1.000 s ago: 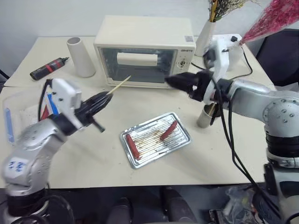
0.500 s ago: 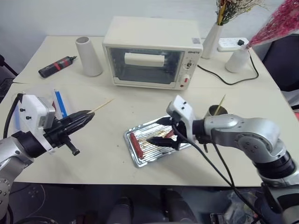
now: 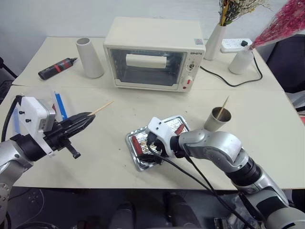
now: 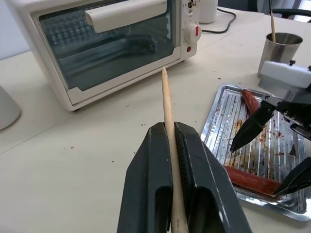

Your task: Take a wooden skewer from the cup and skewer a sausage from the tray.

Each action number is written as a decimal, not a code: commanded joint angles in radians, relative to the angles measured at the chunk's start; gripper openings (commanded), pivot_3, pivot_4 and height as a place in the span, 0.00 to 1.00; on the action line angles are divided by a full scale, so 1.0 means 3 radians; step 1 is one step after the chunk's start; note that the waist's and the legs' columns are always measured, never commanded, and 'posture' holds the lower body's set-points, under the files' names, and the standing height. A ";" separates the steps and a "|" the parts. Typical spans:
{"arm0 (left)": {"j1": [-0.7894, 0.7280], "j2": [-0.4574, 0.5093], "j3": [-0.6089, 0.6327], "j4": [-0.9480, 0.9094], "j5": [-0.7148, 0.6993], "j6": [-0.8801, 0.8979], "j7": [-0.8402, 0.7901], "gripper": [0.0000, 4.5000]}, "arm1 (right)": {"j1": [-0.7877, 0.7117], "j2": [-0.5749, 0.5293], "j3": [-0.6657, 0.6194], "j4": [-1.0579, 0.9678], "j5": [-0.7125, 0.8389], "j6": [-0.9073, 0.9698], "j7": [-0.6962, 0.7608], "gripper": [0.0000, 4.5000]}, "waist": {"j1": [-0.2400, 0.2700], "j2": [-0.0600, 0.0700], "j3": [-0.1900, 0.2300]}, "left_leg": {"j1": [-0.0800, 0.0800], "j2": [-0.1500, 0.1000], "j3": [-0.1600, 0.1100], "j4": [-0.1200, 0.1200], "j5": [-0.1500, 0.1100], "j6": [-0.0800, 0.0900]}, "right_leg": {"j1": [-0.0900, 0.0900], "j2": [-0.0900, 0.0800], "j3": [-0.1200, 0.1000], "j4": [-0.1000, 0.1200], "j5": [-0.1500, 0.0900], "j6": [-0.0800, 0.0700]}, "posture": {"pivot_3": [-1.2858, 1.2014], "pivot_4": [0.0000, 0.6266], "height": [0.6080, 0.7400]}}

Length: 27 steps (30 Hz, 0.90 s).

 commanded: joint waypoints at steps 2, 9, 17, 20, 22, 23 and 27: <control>-0.0086 0.0048 0.0020 0.0043 0.0044 -0.0110 0.0006 0.00 | -0.0008 0.0049 0.0161 0.0015 -0.0443 -0.0313 0.0043 0.99 | -0.0003 0.0000 0.0000 | 0.0000 0.0001 -0.0001 -0.0001 0.0000 0.0000 | 0.0000 0.0002 -0.0001 0.0000 0.0000 0.0000 | 0.52 0.24 1.00; -0.0194 0.0075 -0.0065 0.0145 0.0085 -0.0157 -0.0028 0.00 | -0.0004 -0.0145 0.0326 -0.0104 -0.0917 -0.0701 0.0344 0.99 | -0.0001 0.0000 0.0000 | 0.0000 0.0000 -0.0003 0.0000 0.0001 -0.0001 | 0.0000 0.0004 -0.0003 0.0001 0.0000 0.0000 | 0.52 0.24 1.00; -0.0278 0.0069 -0.0198 0.0238 0.0175 -0.0261 -0.0090 0.00 | -0.0024 -0.0290 0.0308 -0.0047 -0.1156 -0.1103 0.0832 0.99 | -0.0004 0.0000 0.0000 | 0.0001 0.0001 -0.0003 -0.0001 0.0001 -0.0001 | 0.0000 0.0006 -0.0004 0.0002 0.0000 0.0000 | 0.52 0.24 1.00; -0.0257 0.0051 -0.0227 0.0218 0.0194 -0.0293 -0.0101 0.00 | -0.0001 -0.0322 0.0294 -0.0012 -0.1202 -0.1164 0.0985 0.95 | -0.0004 0.0000 0.0000 | 0.0001 0.0000 -0.0003 0.0000 0.0001 -0.0001 | 0.0000 0.0005 -0.0004 0.0003 0.0000 0.0000 | 0.52 0.24 1.00; -0.0235 0.0038 -0.0234 0.0198 0.0201 -0.0306 -0.0102 0.00 | 0.0018 -0.0324 0.0277 -0.0002 -0.1226 -0.1189 0.1064 0.86 | -0.0002 0.0000 0.0000 | 0.0001 0.0000 -0.0003 0.0000 0.0001 -0.0001 | 0.0000 0.0005 -0.0004 0.0003 0.0000 0.0000 | 0.52 0.24 1.00; -0.0226 0.0033 -0.0236 0.0189 0.0204 -0.0312 -0.0100 0.00 | 0.0028 -0.0314 0.0265 0.0004 -0.1229 -0.1188 0.1096 0.79 | -0.0003 0.0000 0.0000 | 0.0001 0.0000 -0.0003 0.0000 0.0001 -0.0001 | 0.0000 0.0005 -0.0004 0.0003 0.0000 0.0000 | 0.52 0.24 1.00; -0.0223 0.0031 -0.0235 0.0176 0.0204 -0.0319 -0.0090 0.00 | 0.0057 -0.0226 0.0254 0.0038 -0.1246 -0.1103 0.1144 0.49 | -0.0003 0.0000 0.0000 | 0.0001 0.0001 -0.0003 0.0000 0.0001 -0.0001 | 0.0000 0.0004 -0.0004 0.0004 0.0000 0.0000 | 0.52 0.24 1.00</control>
